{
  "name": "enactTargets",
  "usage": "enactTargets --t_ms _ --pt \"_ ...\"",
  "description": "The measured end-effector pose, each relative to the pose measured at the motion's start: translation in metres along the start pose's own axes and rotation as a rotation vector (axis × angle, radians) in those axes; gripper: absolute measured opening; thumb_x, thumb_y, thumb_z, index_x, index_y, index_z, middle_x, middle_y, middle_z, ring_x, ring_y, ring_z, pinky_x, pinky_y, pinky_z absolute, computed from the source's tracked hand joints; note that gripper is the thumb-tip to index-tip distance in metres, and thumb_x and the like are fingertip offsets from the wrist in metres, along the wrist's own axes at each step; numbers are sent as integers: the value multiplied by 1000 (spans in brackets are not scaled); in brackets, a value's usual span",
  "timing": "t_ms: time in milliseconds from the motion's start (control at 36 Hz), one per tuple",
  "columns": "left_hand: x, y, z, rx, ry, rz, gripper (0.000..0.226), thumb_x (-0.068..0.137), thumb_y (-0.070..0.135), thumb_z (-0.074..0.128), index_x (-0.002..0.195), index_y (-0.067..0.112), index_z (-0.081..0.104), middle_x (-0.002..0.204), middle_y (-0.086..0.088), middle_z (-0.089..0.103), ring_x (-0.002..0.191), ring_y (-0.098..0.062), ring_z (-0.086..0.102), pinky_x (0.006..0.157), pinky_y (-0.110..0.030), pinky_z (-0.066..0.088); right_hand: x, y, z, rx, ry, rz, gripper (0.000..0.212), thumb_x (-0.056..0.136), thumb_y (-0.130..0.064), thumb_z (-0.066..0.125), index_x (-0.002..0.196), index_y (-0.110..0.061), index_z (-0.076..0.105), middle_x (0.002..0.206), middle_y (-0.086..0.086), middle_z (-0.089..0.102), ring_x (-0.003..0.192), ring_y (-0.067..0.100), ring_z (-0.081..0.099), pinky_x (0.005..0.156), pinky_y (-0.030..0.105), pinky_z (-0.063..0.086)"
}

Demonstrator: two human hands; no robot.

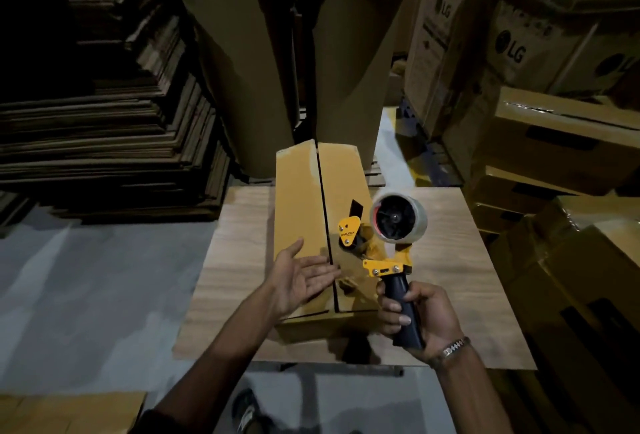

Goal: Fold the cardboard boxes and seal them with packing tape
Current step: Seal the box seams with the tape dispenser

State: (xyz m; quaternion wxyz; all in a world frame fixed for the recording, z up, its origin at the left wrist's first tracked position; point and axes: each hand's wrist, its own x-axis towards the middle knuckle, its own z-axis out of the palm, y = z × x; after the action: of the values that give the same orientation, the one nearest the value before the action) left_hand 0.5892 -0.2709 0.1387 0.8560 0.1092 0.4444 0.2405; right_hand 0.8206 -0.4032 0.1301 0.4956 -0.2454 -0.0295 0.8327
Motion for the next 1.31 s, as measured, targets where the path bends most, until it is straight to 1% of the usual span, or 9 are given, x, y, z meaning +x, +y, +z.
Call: enactTargets --t_ms 222,389,583,722,861,917,1056,1194,1306 --pt "-3 -1 18 131 -126 -145 84 91 62 68 135 -8 58 131 -32 66 101 -37 76 85 -40 60 -10 1 -9 -23 12 -7 38 70 -11 52 105 1 58 71 7 40 47 16 38 55 32 27" --pt "5 -2 23 121 -130 -98 48 88 14 78 127 -8 62 126 -26 69 90 -30 79 80 -35 62 -18 -5 -8 -56 34 -34 38 68 -12 53 103 2 59 70 7 39 46 16 37 54 32 25" --pt "10 4 21 143 -61 -85 60 83 -14 69 142 -12 55 136 -29 64 100 -30 78 76 -31 65 -24 -12 -11 -54 27 -46 38 68 -12 53 103 2 60 71 7 39 47 16 37 55 32 24" --pt "15 21 19 203 -69 -87 52 87 -18 65 138 -9 57 130 -28 68 121 -29 69 94 -36 58 -19 -16 -9 -61 14 -30 39 69 -11 54 104 2 61 72 8 41 47 16 38 55 32 24" --pt "25 53 22 406 -58 -56 50 89 -15 68 136 -1 61 120 -22 74 91 -25 78 75 -30 66 -5 -18 -1 -86 58 -30 39 66 -11 55 102 2 62 71 8 40 46 16 36 55 32 23" --pt "28 71 26 534 -51 -40 46 88 -13 71 131 2 65 113 -19 76 90 -25 78 67 -30 65 3 -18 3 -108 83 -33 39 65 -12 55 101 1 62 70 8 39 46 16 36 54 32 23" --pt "50 118 36 760 -30 51 39 87 -12 73 122 4 66 106 -19 77 92 -28 77 80 -39 66 41 -25 22 -153 134 -92 36 62 -13 59 95 0 61 71 7 39 45 15 35 49 29 31" --pt "73 181 52 928 -37 139 40 91 -5 72 128 8 64 105 -18 79 87 -22 77 65 -29 64 92 -40 47 -195 150 -178 34 61 -15 59 92 -1 61 70 7 38 45 15 33 50 30 29" --pt "101 230 61 992 -108 264 55 89 -9 70 134 19 56 97 -14 79 88 -23 76 68 -34 63 136 -58 68 -255 196 -251 26 66 -13 53 89 -3 60 70 6 37 46 15 31 49 30 28"
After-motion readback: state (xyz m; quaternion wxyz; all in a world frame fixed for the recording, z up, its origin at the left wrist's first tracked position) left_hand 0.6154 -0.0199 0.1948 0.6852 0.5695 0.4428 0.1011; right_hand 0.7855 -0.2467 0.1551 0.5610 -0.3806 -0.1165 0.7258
